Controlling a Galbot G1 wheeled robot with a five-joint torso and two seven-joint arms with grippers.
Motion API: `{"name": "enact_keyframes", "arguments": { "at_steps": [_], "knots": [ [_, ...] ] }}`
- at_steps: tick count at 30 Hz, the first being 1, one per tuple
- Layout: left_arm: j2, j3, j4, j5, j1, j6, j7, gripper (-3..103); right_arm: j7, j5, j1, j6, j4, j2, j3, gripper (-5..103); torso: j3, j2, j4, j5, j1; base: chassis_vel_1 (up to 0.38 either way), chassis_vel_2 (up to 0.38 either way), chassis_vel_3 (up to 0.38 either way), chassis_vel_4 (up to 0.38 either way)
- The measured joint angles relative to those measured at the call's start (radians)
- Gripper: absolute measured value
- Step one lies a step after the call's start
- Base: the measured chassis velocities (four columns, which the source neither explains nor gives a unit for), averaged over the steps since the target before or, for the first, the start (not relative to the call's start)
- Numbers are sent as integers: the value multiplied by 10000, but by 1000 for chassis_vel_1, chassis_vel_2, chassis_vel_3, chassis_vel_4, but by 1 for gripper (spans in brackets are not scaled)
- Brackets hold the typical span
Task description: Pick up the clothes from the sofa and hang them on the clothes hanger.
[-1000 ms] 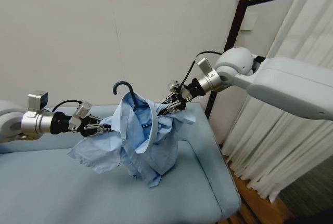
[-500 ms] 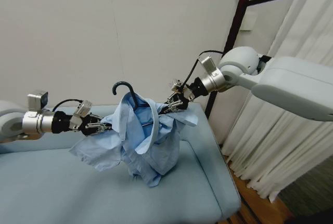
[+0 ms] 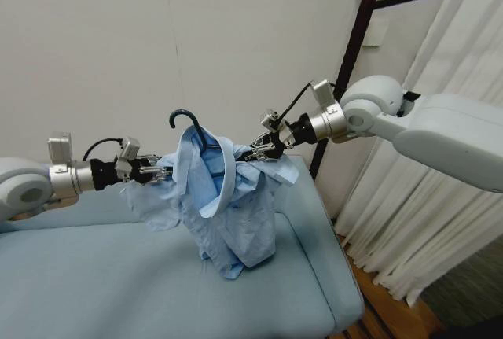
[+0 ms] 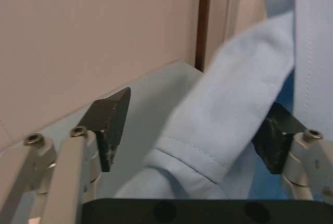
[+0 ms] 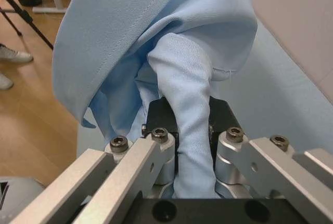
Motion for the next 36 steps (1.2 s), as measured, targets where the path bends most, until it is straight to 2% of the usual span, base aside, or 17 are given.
{"name": "enact_keyframes", "arguments": {
  "at_steps": [1, 4, 5, 7, 9, 10, 11, 13, 14, 16, 18, 19, 21, 23, 30, 36],
  "knots": [
    [-75, 0, 88, -97, -161, -5, -132, 69, 63, 64, -75, 0, 41, -58, 84, 10, 0, -1, 0, 0, 0, 0, 0, 0, 0],
    [-235, 60, 415, -264, -786, -7, -294, 85, 256, 229, -399, 2, 168, -274, 498, 10, 0, 0, 2, 1, 0, 0, 0, 0, 0],
    [-235, 60, 415, -264, -786, -7, -294, 85, 256, 229, -399, 2, 168, -274, 498, 10, 0, 0, 2, 1, 0, 0, 0, 0, 0],
    [-383, 92, 590, -410, -1199, 26, -499, 96, 532, 420, -633, 3, 293, -421, 867, 10, 0, 0, 2, 0, 0, 0, 0, 0, 0],
    [-609, 106, 697, -535, -1564, 140, -834, 98, 1160, 770, -985, -100, 546, -610, 1453, 10, 0, 0, 3, 0, -1, 0, 0, 0, 0],
    [-609, 106, 697, -535, -1564, 140, -834, 98, 1160, 770, -985, -100, 546, -610, 1453, 10, 0, 0, 3, 0, -1, 0, 0, 0, 0],
    [-740, 110, 711, -552, -1719, 168, -1085, 100, 1691, 991, -1223, -295, 734, -708, 1909, 10, 0, 0, 1, 1, 0, 0, 0, 0, 0],
    [-1048, 111, 508, -649, -1928, 178, -2021, 100, 2929, 1498, -1480, -675, 1201, -845, 2514, 10, 0, 0, 0, 3, 0, 0, 0, 0, 0],
    [-1048, 111, 508, -649, -1928, 178, -2021, 100, 2929, 1498, -1480, -675, 1201, -845, 2514, 10, 0, 0, 0, 3, 0, 0, 0, 0, 0],
    [-1271, 128, 256, -756, -2010, 136, -2759, 100, 4381, 2194, -1430, -956, 1566, -864, 2745, 10, 0, 0, -1, -1, -1, 0, 0, 0, 0],
    [-1453, 130, -30, -768, -2028, 68, -3154, 100, 6145, 3162, -1233, -1277, 1844, -778, 2929, 10, 0, 0, 1, -1, -1, 0, 0, 0, 0],
    [-1453, 130, -30, -768, -2028, 68, -3154, 100, 6145, 3162, -1233, -1277, 1844, -778, 2929, 10, 0, 0, 1, -1, -1, 0, 0, 0, 0],
    [-1631, 130, -293, -776, -2037, -10, -3557, 100, 7645, 4172, -1077, -1459, 2023, -652, 3081, 10, -1, 0, 2, -2, -1, 0, 0, 0, 0],
    [-1759, 125, -514, -777, -2052, -45, -3946, 100, 8591, 4710, -1025, -1559, 2110, -571, 3205, 10, 0, 0, 2, -3, -1, 0, 0, 0, 0],
    [-1979, 248, -1216, -795, -2334, -251, -4837, 100, 8884, 4824, -1163, -1481, 2449, -808, 3342, 10, 0, 0, -1, 2, 0, 0, 0, 0, 0],
    [-2042, 354, -1638, -1354, -2736, -187, -5109, 100, 9053, 4687, -1307, -1481, 2660, -833, 3401, 10, 0, 0, 1, 4, -1, 0, 0, 0, 0]
  ]
}}
